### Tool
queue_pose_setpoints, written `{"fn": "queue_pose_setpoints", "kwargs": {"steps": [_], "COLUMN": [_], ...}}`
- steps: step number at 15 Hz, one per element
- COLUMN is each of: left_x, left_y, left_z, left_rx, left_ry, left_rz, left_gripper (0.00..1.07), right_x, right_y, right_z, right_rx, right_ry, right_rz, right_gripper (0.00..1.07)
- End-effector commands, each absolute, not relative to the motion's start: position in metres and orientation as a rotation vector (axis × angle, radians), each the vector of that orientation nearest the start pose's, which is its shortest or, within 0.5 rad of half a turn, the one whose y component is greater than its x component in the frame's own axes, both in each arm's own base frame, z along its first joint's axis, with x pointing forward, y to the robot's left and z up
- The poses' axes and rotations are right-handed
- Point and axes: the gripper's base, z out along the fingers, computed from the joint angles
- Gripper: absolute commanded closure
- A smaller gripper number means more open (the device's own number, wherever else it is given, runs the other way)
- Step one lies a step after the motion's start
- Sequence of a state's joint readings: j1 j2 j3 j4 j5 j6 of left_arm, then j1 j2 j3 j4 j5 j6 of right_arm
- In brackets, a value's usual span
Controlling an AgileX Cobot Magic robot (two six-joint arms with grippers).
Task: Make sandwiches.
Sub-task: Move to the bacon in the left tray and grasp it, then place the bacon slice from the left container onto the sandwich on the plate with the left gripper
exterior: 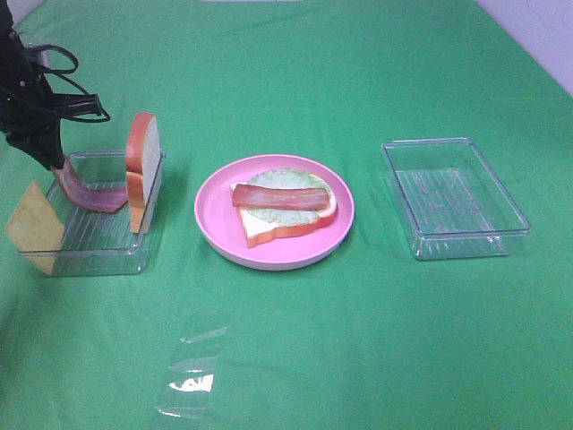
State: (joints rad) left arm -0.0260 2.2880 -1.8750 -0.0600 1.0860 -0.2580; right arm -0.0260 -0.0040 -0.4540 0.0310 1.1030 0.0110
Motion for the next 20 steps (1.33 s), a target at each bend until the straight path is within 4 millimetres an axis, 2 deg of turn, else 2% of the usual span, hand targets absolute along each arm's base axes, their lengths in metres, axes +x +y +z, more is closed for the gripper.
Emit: {"fn": "queue_pose_setpoints", "kwargs": {"steps": [1,6,9,11,14,15,16,20], "left_x": [0.473,0.474,0.475,0.479,0.483,0.485,0.484,0.472], "left_y": [-0.020,-0.020,-0.022,-0.028,-0.048,-0.066,-0.070,-0.094], "left_z": [0.154,0.159,0.177,0.198,0.230,0.260,0.266,0.325], "left_rx": [-0.376,-0.376,-0.360,-0.336,-0.256,-0.193,-0.186,-0.102], "left_ry": [2.994,2.979,2.928,2.898,2.856,2.792,2.774,2.631], "left_rz": [-0.111,-0.121,-0.133,-0.149,-0.166,-0.190,-0.197,-0.248], "left_gripper": [1.07,1.07,1.07,1.07,1.07,1.07,1.07,1.07], "right_x": [-0.006,-0.006,-0.006,-0.006,-0.006,-0.006,-0.006,-0.006], "right_y": [0.002,0.002,0.002,0.002,0.003,0.003,0.003,0.003], "right_z": [0.261,0.261,0.261,0.261,0.261,0.261,0.261,0.261], "right_rx": [0.037,0.037,0.037,0.037,0.037,0.037,0.037,0.037], "right_ry": [2.097,2.097,2.097,2.097,2.097,2.097,2.097,2.097], "right_rz": [0.024,0.024,0.024,0.024,0.026,0.026,0.026,0.026], "right_gripper": [0.09,0.09,0.09,0.09,0.09,0.09,0.09,0.09]}}
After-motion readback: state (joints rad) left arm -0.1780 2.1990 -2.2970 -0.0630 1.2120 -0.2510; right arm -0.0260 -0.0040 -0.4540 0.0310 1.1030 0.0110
